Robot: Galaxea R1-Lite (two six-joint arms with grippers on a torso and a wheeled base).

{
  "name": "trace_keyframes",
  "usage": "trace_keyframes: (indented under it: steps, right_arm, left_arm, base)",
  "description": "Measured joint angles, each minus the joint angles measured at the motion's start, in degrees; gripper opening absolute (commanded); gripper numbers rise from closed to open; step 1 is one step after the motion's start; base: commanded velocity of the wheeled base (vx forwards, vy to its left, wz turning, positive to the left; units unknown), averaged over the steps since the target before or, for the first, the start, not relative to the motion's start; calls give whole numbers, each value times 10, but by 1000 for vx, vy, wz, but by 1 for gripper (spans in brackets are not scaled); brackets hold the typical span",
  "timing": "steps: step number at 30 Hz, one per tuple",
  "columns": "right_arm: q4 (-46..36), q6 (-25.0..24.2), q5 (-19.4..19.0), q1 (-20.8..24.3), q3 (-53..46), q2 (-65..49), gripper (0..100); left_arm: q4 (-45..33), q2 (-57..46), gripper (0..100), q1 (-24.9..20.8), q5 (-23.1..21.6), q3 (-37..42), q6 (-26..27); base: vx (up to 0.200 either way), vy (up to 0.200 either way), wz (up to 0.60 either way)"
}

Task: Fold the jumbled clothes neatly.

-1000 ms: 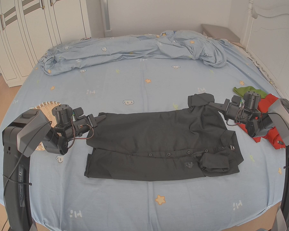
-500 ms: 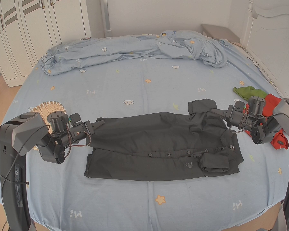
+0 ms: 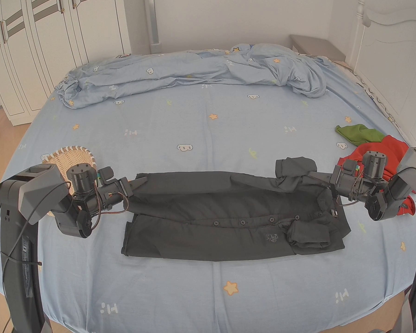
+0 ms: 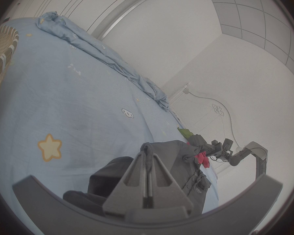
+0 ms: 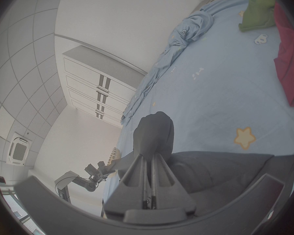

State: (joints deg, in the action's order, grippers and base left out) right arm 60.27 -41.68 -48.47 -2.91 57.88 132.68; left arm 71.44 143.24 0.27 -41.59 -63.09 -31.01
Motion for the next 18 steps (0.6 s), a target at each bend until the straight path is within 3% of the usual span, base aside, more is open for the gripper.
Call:
trace_keyframes:
  steps: [18]
  right_arm:
    - [33, 19, 0, -18, -101, 4, 0]
  left_arm:
    - [1, 14, 0, 6, 0, -10, 1]
  base:
    - [0, 0, 0]
